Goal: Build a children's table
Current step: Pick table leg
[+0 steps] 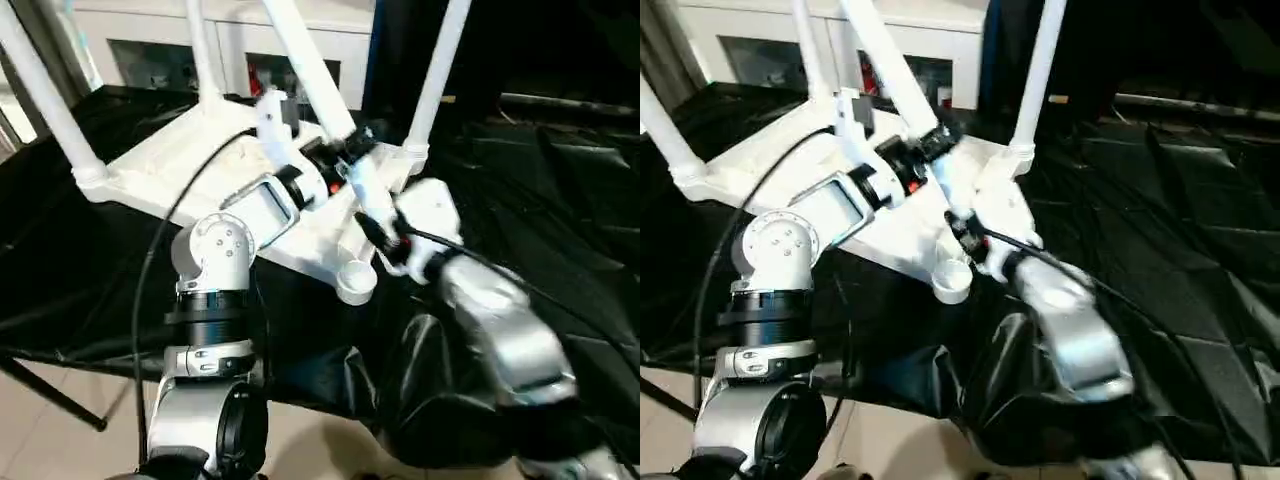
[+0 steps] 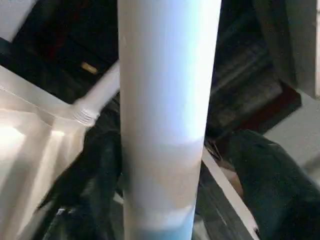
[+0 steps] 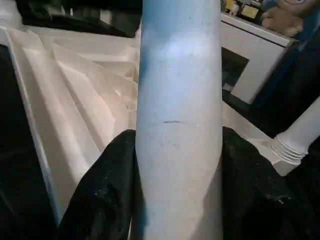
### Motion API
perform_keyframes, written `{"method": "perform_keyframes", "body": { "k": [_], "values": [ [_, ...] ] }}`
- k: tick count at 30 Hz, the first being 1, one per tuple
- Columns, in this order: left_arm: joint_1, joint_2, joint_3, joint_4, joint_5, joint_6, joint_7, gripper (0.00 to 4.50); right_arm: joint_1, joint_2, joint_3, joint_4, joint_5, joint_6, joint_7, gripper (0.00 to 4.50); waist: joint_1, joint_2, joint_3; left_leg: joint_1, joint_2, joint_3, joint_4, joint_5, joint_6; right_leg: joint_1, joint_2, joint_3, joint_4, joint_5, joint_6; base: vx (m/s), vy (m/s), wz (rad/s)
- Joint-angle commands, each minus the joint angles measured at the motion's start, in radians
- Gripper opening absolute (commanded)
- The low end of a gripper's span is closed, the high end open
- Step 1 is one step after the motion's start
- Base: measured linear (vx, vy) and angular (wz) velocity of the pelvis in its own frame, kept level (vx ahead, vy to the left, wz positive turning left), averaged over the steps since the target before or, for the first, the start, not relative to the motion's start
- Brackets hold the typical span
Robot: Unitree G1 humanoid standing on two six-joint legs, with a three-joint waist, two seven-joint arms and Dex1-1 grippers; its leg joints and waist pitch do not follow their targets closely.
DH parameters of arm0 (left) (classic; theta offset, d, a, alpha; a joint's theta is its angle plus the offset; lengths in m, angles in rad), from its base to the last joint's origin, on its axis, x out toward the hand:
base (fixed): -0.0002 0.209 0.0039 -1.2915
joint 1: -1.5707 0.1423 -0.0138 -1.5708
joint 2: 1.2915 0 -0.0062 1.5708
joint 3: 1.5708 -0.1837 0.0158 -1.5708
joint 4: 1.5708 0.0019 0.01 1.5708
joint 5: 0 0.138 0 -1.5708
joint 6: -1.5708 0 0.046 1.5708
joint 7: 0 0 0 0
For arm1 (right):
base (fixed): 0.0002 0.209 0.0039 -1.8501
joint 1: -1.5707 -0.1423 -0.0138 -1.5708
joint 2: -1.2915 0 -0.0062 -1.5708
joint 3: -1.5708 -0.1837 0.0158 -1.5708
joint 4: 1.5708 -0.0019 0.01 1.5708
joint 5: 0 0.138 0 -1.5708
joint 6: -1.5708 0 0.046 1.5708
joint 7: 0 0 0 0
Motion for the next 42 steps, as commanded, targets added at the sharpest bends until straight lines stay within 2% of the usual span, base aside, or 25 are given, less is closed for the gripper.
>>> {"method": "perform_keyframes", "body": {
  "k": [1, 2, 4, 6, 7, 9, 10, 12, 14, 16, 20, 21, 24, 26, 27, 29, 30, 31, 32, 33, 34, 35, 36, 40, 42],
  "values": [
    [-0.035, -0.094, -0.006, 0.005, 0.007, -0.014, 0.026, 3.38, -0.021, 0.009, 0.014, 0.021, -0.029, -0.009, -0.024, 1.91, -0.002, -0.024, -0.082, 0.002, 0.008, -0.001, -0.060, -0.133, 0.061, 0.064, -0.054, 0.043, -0.075, -0.369, -0.007, 0.000, 0.000, 0.00],
    [-0.034, -0.098, -0.010, 0.002, 0.006, -0.013, 0.031, 3.32, -0.024, 0.015, 0.019, 0.027, -0.033, -0.012, -0.028, 1.91, -0.001, -0.023, -0.084, 0.002, 0.007, -0.001, -0.059, -0.132, 0.059, 0.065, -0.055, 0.043, -0.072, -0.365, -0.009, 0.000, 0.000, 0.00],
    [-0.029, -0.104, -0.017, -0.013, 0.001, -0.002, 0.039, 2.92, -0.033, 0.030, 0.033, 0.039, -0.045, -0.019, -0.032, 1.91, -0.001, -0.021, -0.082, 0.004, 0.009, -0.001, -0.060, -0.129, 0.058, 0.063, -0.056, 0.045, -0.072, -0.353, -0.014, 0.000, 0.000, 0.00],
    [-0.026, -0.103, -0.020, -0.016, -0.002, -0.003, 0.046, 2.97, -0.038, 0.033, 0.042, 0.044, -0.051, -0.028, -0.027, 1.91, -0.001, -0.022, -0.081, 0.004, 0.009, -0.001, -0.060, -0.138, 0.055, 0.064, -0.056, 0.045, -0.072, -0.352, -0.015, 0.000, 0.000, 0.00],
    [-0.025, -0.101, -0.020, -0.015, -0.007, -0.004, 0.047, 2.97, -0.041, 0.035, 0.046, 0.046, -0.056, -0.031, -0.027, 1.91, -0.001, -0.018, -0.081, 0.005, 0.009, 0.000, -0.060, -0.141, 0.054, 0.064, -0.055, 0.045, -0.072, -0.354, -0.014, 0.000, 0.000, 0.00],
    [-0.020, -0.091, -0.035, -0.002, -0.020, -0.018, 0.039, 2.62, -0.043, 0.035, 0.057, 0.047, -0.062, -0.038, -0.038, 1.91, -0.002, -0.015, -0.081, 0.007, 0.009, -0.001, -0.061, -0.144, 0.052, 0.063, -0.055, 0.045, -0.073, -0.357, -0.017, 0.000, 0.000, 0.00],
    [-0.019, -0.089, -0.039, 0.001, -0.020, -0.020, 0.035, 2.52, -0.043, 0.035, 0.058, 0.048, -0.063, -0.041, -0.038, 1.91, -0.003, -0.018, -0.081, 0.006, 0.008, 0.000, -0.060, -0.145, 0.051, 0.064, -0.055, 0.046, -0.074, -0.352, -0.017, 0.000, 0.000, 0.00],
    [-0.020, -0.087, -0.049, 0.008, -0.028, -0.018, 0.024, 2.56, -0.040, 0.034, 0.060, 0.042, -0.068, -0.042, -0.036, 1.91, -0.004, -0.016, -0.082, 0.005, 0.009, -0.001, -0.060, -0.141, 0.051, 0.065, -0.054, 0.046, -0.072, -0.338, -0.017, 0.000, 0.000, 0.00],
    [-0.023, -0.085, -0.063, 0.016, -0.027, -0.019, 0.011, 2.07, -0.037, 0.032, 0.059, 0.031, -0.069, -0.042, -0.032, 1.91, -0.003, -0.013, -0.082, 0.007, 0.010, -0.001, -0.060, -0.143, 0.051, 0.065, -0.054, 0.047, -0.070, -0.329, -0.024, 0.000, 0.000, 0.00],
    [-0.025, -0.084, -0.073, 0.025, -0.028, -0.023, -0.004, 2.08, -0.035, 0.028, 0.059, 0.026, -0.071, -0.056, -0.022, 1.91, -0.003, -0.002, -0.083, 0.008, 0.009, -0.003, -0.060, -0.146, 0.049, 0.066, -0.053, 0.047, -0.070, -0.310, -0.033, 0.000, 0.000, 0.00],
    [-0.021, -0.081, -0.082, 0.024, -0.029, -0.023, -0.012, 1.88, -0.031, 0.030, 0.056, 0.029, -0.073, -0.067, -0.020, 1.91, -0.003, -0.006, -0.084, 0.006, 0.009, -0.003, -0.060, -0.151, 0.051, 0.069, -0.053, 0.047, -0.067, -0.291, -0.049, 0.000, 0.000, 0.00],
    [-0.019, -0.079, -0.086, 0.021, -0.030, -0.022, -0.017, 1.87, -0.031, 0.032, 0.055, 0.030, -0.071, -0.073, -0.021, 1.91, -0.001, -0.002, -0.084, 0.006, 0.010, -0.004, -0.060, -0.151, 0.051, 0.070, -0.054, 0.047, -0.067, -0.286, -0.055, 0.000, 0.000, 0.00],
    [-0.009, -0.062, -0.098, 0.006, -0.032, -0.020, -0.039, 1.85, -0.030, 0.036, 0.060, 0.034, -0.066, -0.091, -0.019, 1.91, -0.001, -0.002, -0.084, 0.007, 0.011, -0.004, -0.061, -0.156, 0.051, 0.070, -0.055, 0.047, -0.066, -0.280, -0.066, 0.000, 0.000, 0.00],
    [-0.005, -0.038, -0.115, -0.001, -0.022, -0.023, -0.064, 1.85, -0.031, 0.039, 0.064, 0.033, -0.069, -0.100, -0.021, 2.47, -0.001, -0.002, -0.084, 0.008, 0.011, -0.004, -0.061, -0.159, 0.050, 0.070, -0.055, 0.047, -0.066, -0.278, -0.072, 0.000, 0.000, 0.00],
    [-0.003, -0.002, -0.139, -0.002, -0.002, -0.033, -0.102, 1.85, -0.028, 0.054, 0.037, 0.016, 0.006, -0.076, 0.031, 2.47, -0.003, -0.008, -0.084, 0.009, 0.012, -0.003, -0.062, -0.162, 0.049, 0.070, -0.054, 0.048, -0.066, -0.280, -0.075, 0.000, 0.000, 0.00],
    [-0.003, 0.024, -0.155, -0.002, 0.011, -0.040, -0.129, 1.85, -0.027, 0.061, 0.010, 0.004, 0.060, -0.052, 0.064, 2.60, 0.000, -0.012, -0.083, 0.011, 0.011, -0.002, -0.063, -0.170, 0.068, 0.070, -0.057, 0.048, -0.067, -0.310, -0.069, 0.000, 0.000, 0.00],
    [-0.002, 0.047, -0.171, -0.005, 0.021, -0.046, -0.157, 1.85, -0.028, 0.062, -0.014, -0.003, 0.100, -0.028, 0.087, 2.66, -0.001, -0.021, -0.082, 0.009, 0.014, -0.003, -0.063, -0.165, 0.069, 0.069, -0.057, 0.049, -0.067, -0.314, -0.064, 0.000, 0.000, 0.00],
    [-0.002, 0.061, -0.181, -0.007, 0.027, -0.049, -0.174, 1.85, -0.030, 0.061, -0.028, -0.006, 0.120, -0.013, 0.100, 2.80, 0.003, -0.013, -0.083, 0.009, 0.016, -0.006, -0.065, -0.156, 0.067, 0.070, -0.060, 0.050, -0.062, -0.307, -0.069, 0.000, 0.000, 0.00],
    [0.000, 0.082, -0.193, -0.014, 0.028, -0.045, -0.201, 1.85, -0.033, 0.051, -0.043, -0.012, 0.155, 0.015, 0.134, 2.80, 0.002, -0.019, -0.081, 0.010, 0.015, -0.004, -0.065, -0.153, 0.069, 0.070, -0.058, 0.051, -0.062, -0.305, -0.070, 0.000, 0.000, 0.00],
    [0.000, 0.089, -0.197, -0.017, 0.028, -0.044, -0.211, 1.84, -0.034, 0.046, -0.049, -0.015, 0.170, 0.028, 0.149, 2.98, 0.004, -0.016, -0.082, 0.009, 0.016, -0.005, -0.065, -0.148, 0.066, 0.071, -0.060, 0.052, -0.060, -0.302, -0.072, 0.000, 0.000, 0.00],
    [0.000, 0.139, -0.217, -0.031, 0.022, -0.026, -0.277, 1.84, -0.041, 0.004, -0.084, -0.039, 0.270, 0.116, 0.250, 2.99, 0.004, -0.026, -0.081, 0.011, 0.013, -0.003, -0.064, -0.146, 0.070, 0.075, -0.057, 0.051, -0.060, -0.301, -0.070, 0.000, 0.000, 0.00],
    [0.000, 0.148, -0.220, -0.032, 0.021, -0.023, -0.289, 1.84, -0.043, -0.006, -0.089, -0.044, 0.286, 0.130, 0.269, 2.99, 0.008, -0.021, -0.083, 0.010, 0.014, -0.004, -0.065, -0.140, 0.074, 0.077, -0.060, 0.054, -0.056, -0.295, -0.071, 0.000, 0.000, 0.00],
    [-0.005, 0.191, -0.235, -0.037, 0.020, -0.011, -0.342, 1.84, -0.048, -0.054, -0.113, -0.067, 0.360, 0.196, 0.354, 2.99, 0.009, -0.019, -0.081, 0.011, 0.017, -0.004, -0.065, -0.136, 0.073, 0.074, -0.060, 0.054, -0.058, -0.294, -0.069, 0.000, 0.000, 0.00],
    [-0.035, 0.245, -0.237, -0.005, 0.017, -0.005, -0.410, 1.83, -0.059, -0.151, -0.156, -0.087, 0.484, 0.319, 0.493, 2.99, 0.018, -0.017, -0.082, 0.008, 0.017, -0.001, -0.061, -0.110, 0.069, 0.074, -0.065, 0.056, -0.055, -0.281, -0.100, 0.000, 0.000, 0.00],
    [-0.052, 0.264, -0.233, 0.016, 0.014, -0.008, -0.435, 1.83, -0.066, -0.190, -0.183, -0.086, 0.535, 0.365, 0.538, 2.99, 0.023, -0.017, -0.083, 0.011, 0.017, -0.001, -0.061, -0.111, 0.065, 0.074, -0.064, 0.056, -0.057, -0.293, -0.099, 0.000, 0.000, 0.00]
  ]
}}
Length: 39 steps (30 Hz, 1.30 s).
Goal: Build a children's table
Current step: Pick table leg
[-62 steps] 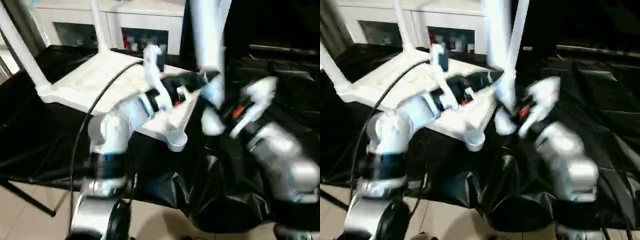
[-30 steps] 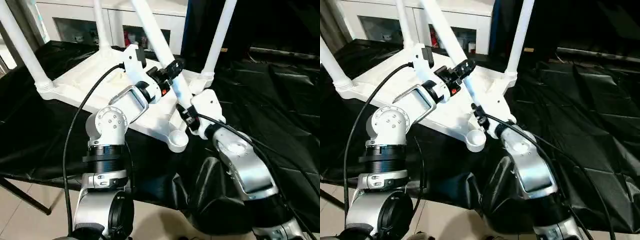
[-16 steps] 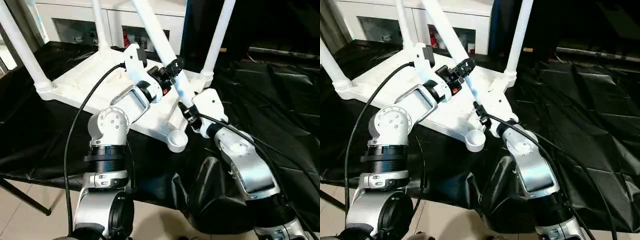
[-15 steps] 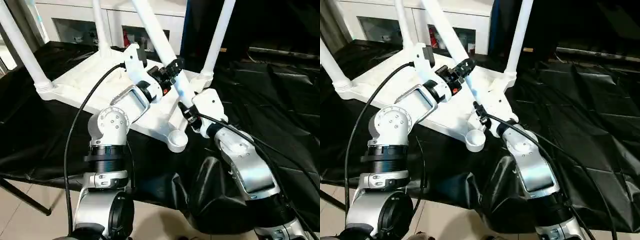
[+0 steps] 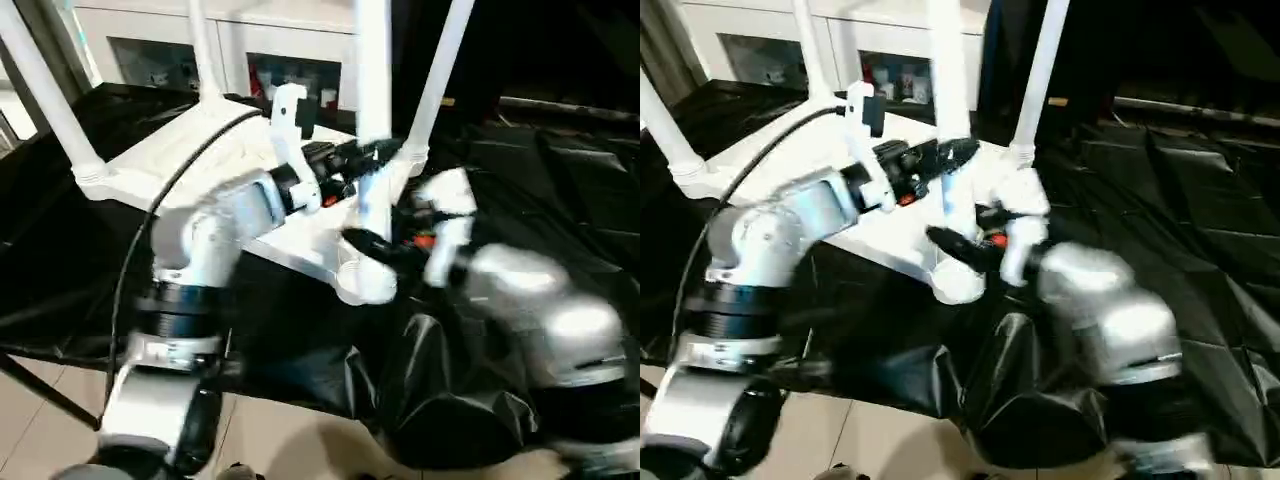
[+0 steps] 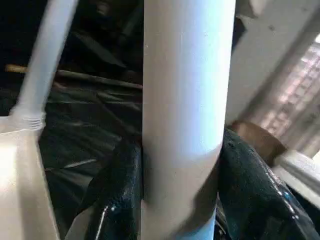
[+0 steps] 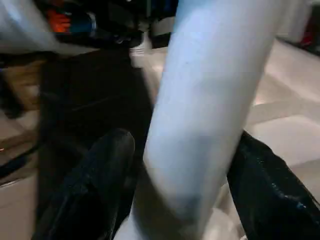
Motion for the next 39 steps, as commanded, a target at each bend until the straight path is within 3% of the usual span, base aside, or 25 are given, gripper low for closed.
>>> {"method": "perform_keyframes", "body": {
  "k": [1, 8, 15, 24, 30, 33, 35, 36, 37, 38, 39],
  "values": [
    [-0.050, 0.025, 0.010, 0.016, -0.004, -0.006, -0.023, 1.82, -0.017, -0.030, -0.026, -0.028, 0.087, 0.067, 0.076, 2.99, 0.008, -0.007, -0.083, 0.006, 0.014, 0.000, -0.060, -0.114, 0.062, 0.073, -0.063, 0.051, -0.063, -0.303, -0.097, 0.000, 0.000, 0.00],
    [-0.067, 0.031, 0.027, 0.018, -0.052, 0.024, -0.072, 1.82, -0.047, -0.063, -0.067, 0.002, 0.158, 0.167, 0.091, 2.99, 0.014, -0.007, -0.083, 0.009, 0.014, 0.000, -0.060, -0.121, 0.041, 0.070, -0.064, 0.047, -0.068, -0.354, -0.088, 0.000, 0.000, 0.00],
    [-0.075, 0.025, 0.055, -0.007, -0.130, 0.077, -0.104, 1.82, -0.054, -0.093, -0.060, 0.028, 0.197, 0.246, 0.112, 2.99, 0.020, -0.013, -0.085, 0.006, 0.015, 0.000, -0.059, -0.110, 0.042, 0.072, -0.066, 0.046, -0.065, -0.343, -0.094, 0.000, 0.000, 0.00],
    [-0.079, 0.028, 0.078, -0.009, -0.160, 0.099, -0.104, 1.82, -0.058, -0.107, -0.039, 0.040, 0.205, 0.273, 0.119, 2.23, 0.028, -0.016, -0.084, 0.006, 0.013, 0.001, -0.059, -0.109, 0.033, 0.069, -0.065, 0.044, -0.073, -0.402, -0.047, 0.000, 0.000, 0.00],
    [-0.066, 0.030, 0.059, -0.014, -0.148, 0.096, -0.101, 1.82, -0.061, -0.100, -0.033, 0.041, 0.201, 0.265, 0.104, 2.06, 0.036, -0.014, -0.085, 0.008, 0.015, 0.001, -0.059, -0.103, 0.029, 0.067, -0.065, 0.045, -0.072, -0.393, -0.041, 0.000, 0.000, 0.00],
    [-0.071, 0.021, 0.069, 0.002, -0.143, 0.110, -0.070, 2.52, -0.058, -0.080, -0.033, 0.031, 0.190, 0.253, 0.074, 2.04, 0.037, -0.013, -0.087, 0.007, 0.016, 0.000, -0.060, -0.101, 0.027, 0.067, -0.065, 0.045, -0.068, -0.370, -0.050, 0.000, 0.000, 0.00],
    [-0.071, 0.017, 0.069, 0.003, -0.127, 0.098, -0.049, 2.52, -0.055, -0.069, -0.033, 0.026, 0.184, 0.248, 0.058, 2.03, 0.037, -0.010, -0.086, 0.008, 0.016, -0.001, -0.060, -0.106, 0.023, 0.067, -0.066, 0.045, -0.069, -0.370, -0.055, 0.000, 0.000, 0.00],
    [-0.065, 0.011, 0.051, -0.004, -0.075, 0.059, -0.004, 2.55, -0.052, -0.051, -0.032, 0.020, 0.172, 0.238, 0.030, 2.01, 0.037, -0.010, -0.087, 0.008, 0.016, -0.001, -0.060, -0.106, 0.021, 0.067, -0.066, 0.045, -0.069, -0.367, -0.057, 0.000, 0.000, 0.00],
    [-0.065, 0.011, 0.051, -0.004, -0.075, 0.059, -0.004, 2.84, -0.052, -0.051, -0.032, 0.020, 0.172, 0.238, 0.030, 1.99, 0.035, -0.012, -0.085, 0.006, 0.016, -0.001, -0.061, -0.110, 0.018, 0.068, -0.065, 0.045, -0.071, -0.373, -0.046, 0.000, 0.000, 0.00],
    [-0.045, -0.017, 0.036, -0.029, -0.042, 0.051, 0.066, 2.84, -0.049, -0.026, -0.030, 0.015, 0.155, 0.226, -0.009, 1.99, 0.036, -0.007, -0.086, 0.008, 0.018, -0.003, -0.062, -0.115, 0.011, 0.067, -0.066, 0.045, -0.070, -0.376, -0.043, 0.000, 0.000, 0.00],
    [-0.038, -0.023, 0.032, -0.041, -0.042, 0.052, 0.072, 2.91, -0.048, -0.022, -0.028, 0.014, 0.151, 0.223, -0.015, 1.99, 0.035, -0.008, -0.086, 0.007, 0.018, -0.003, -0.062, -0.115, 0.010, 0.068, -0.067, 0.044, -0.071, -0.376, -0.041, 0.000, 0.000, 0.00]
  ]
}}
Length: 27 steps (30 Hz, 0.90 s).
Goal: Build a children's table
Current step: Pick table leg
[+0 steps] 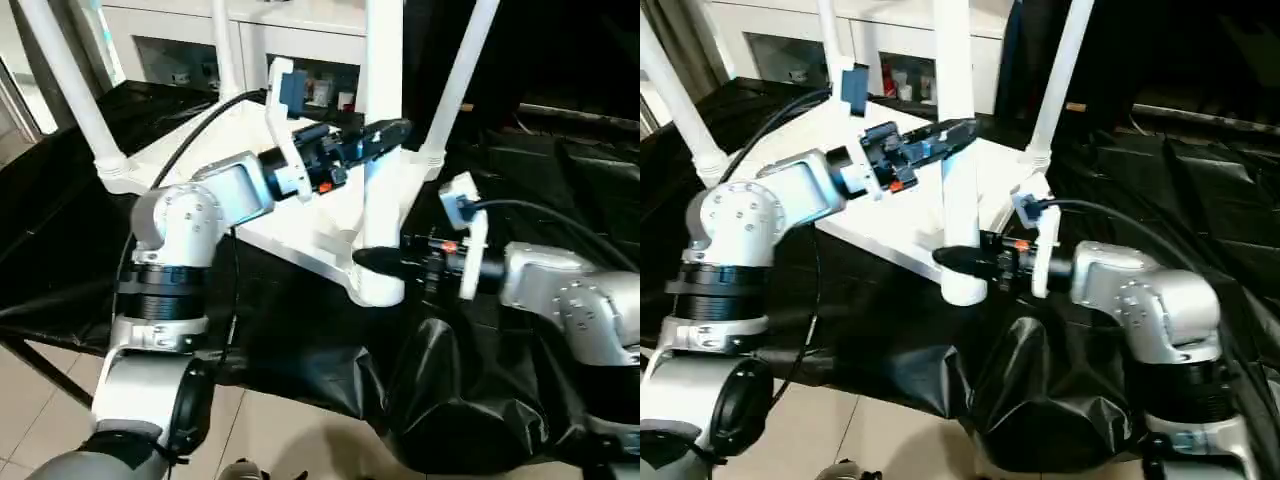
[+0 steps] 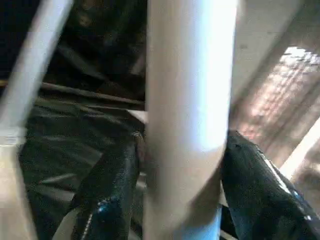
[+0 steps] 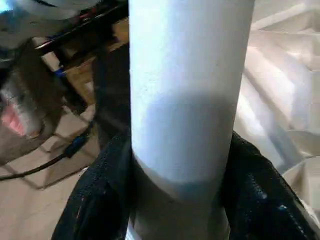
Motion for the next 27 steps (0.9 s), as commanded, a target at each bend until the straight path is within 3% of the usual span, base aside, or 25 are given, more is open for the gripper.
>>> {"method": "perform_keyframes", "body": {
  "k": [1, 6, 12, 15, 19, 26, 27],
  "values": [
    [0.013, -0.018, -0.026, -0.045, 0.018, -0.003, 0.038, 2.91, -0.005, 0.006, -0.001, -0.019, -0.015, -0.023, -0.025, 1.99, 0.001, -0.009, -0.088, 0.006, 0.017, -0.002, -0.061, -0.114, 0.013, 0.066, -0.068, 0.046, -0.070, -0.375, -0.041, 0.000, 0.000, 0.00],
    [0.048, -0.100, -0.009, -0.091, -0.001, 0.012, 0.138, 2.91, -0.007, 0.021, 0.016, -0.002, -0.048, -0.044, -0.060, 1.98, 0.000, -0.013, -0.087, 0.002, 0.015, 0.000, -0.060, -0.106, 0.020, 0.067, -0.065, 0.047, -0.069, -0.353, -0.051, 0.000, 0.000, 0.00],
    [0.023, -0.134, 0.061, -0.051, 0.013, -0.045, 0.250, 2.44, -0.020, 0.029, 0.015, 0.016, -0.056, -0.055, -0.085, 1.98, 0.000, -0.018, -0.085, 0.002, 0.011, 0.000, -0.059, -0.112, 0.028, 0.065, -0.062, 0.043, -0.078, -0.403, -0.010, 0.000, 0.000, 0.00],
    [0.028, -0.137, 0.070, -0.074, 0.008, -0.034, 0.257, 2.24, -0.024, 0.031, 0.016, 0.019, -0.060, -0.059, -0.090, 1.98, -0.001, -0.017, -0.086, 0.002, 0.010, 0.000, -0.058, -0.112, 0.028, 0.063, -0.062, 0.041, -0.080, -0.412, 0.008, 0.000, 0.000, 0.00],
    [0.040, -0.129, 0.060, -0.100, -0.011, -0.015, 0.232, 1.96, -0.029, 0.025, 0.024, 0.023, -0.067, -0.070, -0.085, 1.98, -0.001, -0.017, -0.087, 0.001, 0.013, -0.001, -0.059, -0.103, 0.031, 0.063, -0.062, 0.042, -0.075, -0.387, -0.001, 0.000, 0.000, 0.00],
    [0.043, -0.117, 0.042, -0.108, -0.035, -0.002, 0.195, 1.89, -0.034, 0.014, 0.032, 0.024, -0.080, -0.082, -0.086, 1.98, -0.002, -0.018, -0.085, 0.002, 0.013, 0.000, -0.060, -0.103, 0.032, 0.063, -0.063, 0.044, -0.074, -0.381, -0.016, 0.000, 0.000, 0.00],
    [0.040, -0.112, 0.036, -0.106, -0.035, 0.002, 0.184, 1.89, -0.037, 0.018, 0.024, 0.028, -0.071, -0.076, -0.085, 2.53, -0.002, -0.017, -0.085, 0.003, 0.013, 0.001, -0.060, -0.105, 0.031, 0.063, -0.064, 0.044, -0.074, -0.385, -0.014, 0.000, 0.000, 0.00]
  ]
}}
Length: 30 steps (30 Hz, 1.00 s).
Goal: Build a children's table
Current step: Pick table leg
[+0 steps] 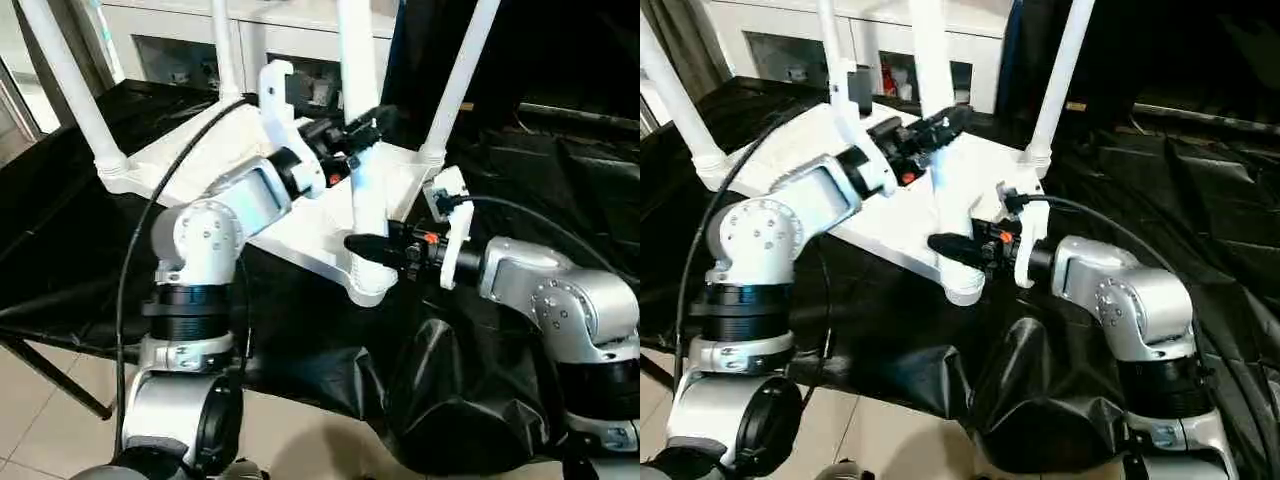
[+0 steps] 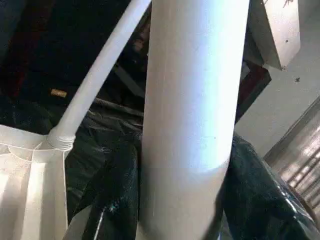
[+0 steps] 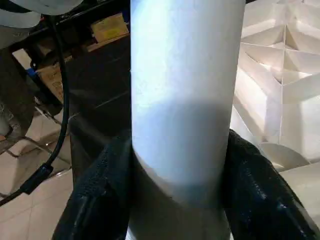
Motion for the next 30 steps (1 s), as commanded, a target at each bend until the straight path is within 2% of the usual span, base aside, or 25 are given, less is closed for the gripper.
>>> {"method": "perform_keyframes", "body": {
  "k": [1, 5, 6, 8, 9, 12, 16, 18, 24, 30],
  "values": [
    [-0.007, -0.002, -0.022, -0.020, -0.034, 0.021, -0.034, 1.88, -0.016, -0.005, -0.016, 0.015, -0.003, -0.002, -0.009, 2.67, -0.001, -0.017, -0.085, 0.004, 0.013, 0.000, -0.060, -0.106, 0.032, 0.063, -0.063, 0.045, -0.073, -0.391, -0.013, 0.000, 0.000, 0.00],
    [-0.011, 0.021, -0.049, -0.019, -0.029, 0.032, -0.079, 1.87, -0.030, -0.020, -0.023, 0.019, 0.022, 0.021, 0.022, 2.86, -0.001, -0.018, -0.086, 0.005, 0.013, 0.000, -0.060, -0.105, 0.032, 0.063, -0.063, 0.045, -0.072, -0.392, -0.015, 0.000, 0.000, 0.00],
    [-0.013, 0.034, -0.062, -0.022, -0.028, 0.038, -0.103, 1.85, -0.036, -0.037, -0.020, 0.020, 0.031, 0.034, 0.042, 3.09, -0.001, -0.018, -0.085, 0.004, 0.014, 0.000, -0.061, -0.106, 0.033, 0.063, -0.063, 0.046, -0.073, -0.390, -0.014, 0.000, 0.000, 0.00],
    [-0.015, 0.048, -0.076, -0.027, -0.028, 0.044, -0.127, 1.84, -0.040, -0.065, -0.009, 0.018, 0.042, 0.048, 0.080, 3.22, 0.000, -0.020, -0.085, 0.004, 0.014, 0.000, -0.060, -0.104, 0.034, 0.064, -0.063, 0.046, -0.071, -0.382, -0.013, 0.000, 0.000, 0.00],
    [-0.016, 0.057, -0.084, -0.030, -0.031, 0.050, -0.145, 1.84, -0.044, -0.081, -0.004, 0.017, 0.051, 0.059, 0.100, 3.22, 0.000, -0.023, -0.086, 0.003, 0.014, 0.001, -0.059, -0.100, 0.034, 0.066, -0.063, 0.047, -0.070, -0.378, -0.012, 0.000, 0.000, 0.00],
    [-0.017, 0.074, -0.104, -0.042, -0.037, 0.063, -0.182, 1.84, -0.048, -0.110, 0.006, 0.015, 0.065, 0.076, 0.139, 3.27, 0.001, -0.024, -0.084, 0.002, 0.013, 0.001, -0.059, -0.097, 0.034, 0.066, -0.064, 0.046, -0.070, -0.389, -0.012, 0.000, 0.000, 0.00],
    [-0.026, 0.097, -0.127, -0.045, -0.043, 0.073, -0.227, 1.84, -0.055, -0.170, 0.049, 0.004, 0.075, 0.100, 0.214, 3.27, 0.001, -0.025, -0.084, 0.003, 0.015, 0.002, -0.058, -0.096, 0.037, 0.065, -0.064, 0.047, -0.071, -0.398, -0.013, 0.000, 0.000, 0.00],
    [-0.031, 0.102, -0.133, -0.042, -0.042, 0.071, -0.241, 1.84, -0.057, -0.181, 0.056, 0.006, 0.078, 0.102, 0.231, 3.27, 0.002, -0.030, -0.084, 0.003, 0.014, 0.002, -0.058, -0.094, 0.035, 0.065, -0.064, 0.047, -0.070, -0.402, -0.010, 0.000, 0.000, 0.00],
    [-0.034, 0.106, -0.135, -0.051, -0.056, 0.079, -0.262, 1.84, -0.054, -0.185, 0.070, 0.005, 0.088, 0.110, 0.253, 3.27, 0.001, -0.033, -0.085, 0.003, 0.017, 0.000, -0.058, -0.093, 0.028, 0.065, -0.066, 0.047, -0.067, -0.387, -0.024, 0.000, 0.000, 0.00],
    [-0.029, 0.107, -0.136, -0.059, -0.065, 0.084, -0.274, 1.84, -0.057, -0.172, 0.057, 0.017, 0.103, 0.111, 0.253, 3.27, 0.001, -0.034, -0.084, 0.003, 0.017, 0.001, -0.058, -0.094, 0.029, 0.065, -0.066, 0.047, -0.067, -0.380, -0.036, 0.000, 0.000, 0.00]
  ]
}}
